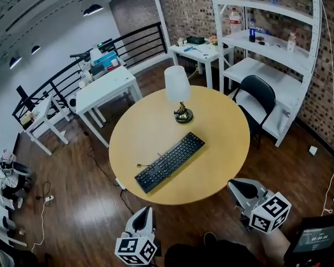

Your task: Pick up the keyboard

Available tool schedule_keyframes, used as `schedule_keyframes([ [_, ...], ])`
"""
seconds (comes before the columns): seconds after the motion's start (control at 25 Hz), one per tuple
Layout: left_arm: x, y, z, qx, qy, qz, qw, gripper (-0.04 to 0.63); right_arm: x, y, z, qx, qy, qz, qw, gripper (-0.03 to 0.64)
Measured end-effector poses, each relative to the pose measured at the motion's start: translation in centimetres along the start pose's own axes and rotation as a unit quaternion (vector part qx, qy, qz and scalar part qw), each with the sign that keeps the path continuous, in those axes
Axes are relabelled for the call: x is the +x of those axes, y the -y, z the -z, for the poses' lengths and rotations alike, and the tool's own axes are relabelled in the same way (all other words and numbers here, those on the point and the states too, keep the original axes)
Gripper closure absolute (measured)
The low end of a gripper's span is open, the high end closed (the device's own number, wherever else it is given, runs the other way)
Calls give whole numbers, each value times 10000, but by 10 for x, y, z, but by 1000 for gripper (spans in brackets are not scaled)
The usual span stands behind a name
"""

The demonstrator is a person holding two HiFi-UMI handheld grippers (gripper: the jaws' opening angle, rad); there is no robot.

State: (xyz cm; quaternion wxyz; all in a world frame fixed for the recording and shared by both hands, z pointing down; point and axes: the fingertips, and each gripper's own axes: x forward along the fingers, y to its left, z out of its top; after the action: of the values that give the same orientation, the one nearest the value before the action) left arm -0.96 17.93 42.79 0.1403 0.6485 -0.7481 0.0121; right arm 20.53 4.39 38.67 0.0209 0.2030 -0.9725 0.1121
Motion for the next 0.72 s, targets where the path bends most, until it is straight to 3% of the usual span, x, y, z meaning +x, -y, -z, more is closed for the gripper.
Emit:
schedule_keyframes([
  [0.24, 34, -20, 5, -61, -252, -89, 9996, 532, 36, 24, -2, 165, -38, -81, 9998, 615],
  [0.52, 91, -84, 22, 2, -627, -137, 9979, 532, 97, 44, 3, 341, -113, 159, 9992, 615],
  [0.72, 141, -123, 25, 19, -869, 213, 9960, 531, 157, 57, 0, 390, -146, 276, 9988, 615],
])
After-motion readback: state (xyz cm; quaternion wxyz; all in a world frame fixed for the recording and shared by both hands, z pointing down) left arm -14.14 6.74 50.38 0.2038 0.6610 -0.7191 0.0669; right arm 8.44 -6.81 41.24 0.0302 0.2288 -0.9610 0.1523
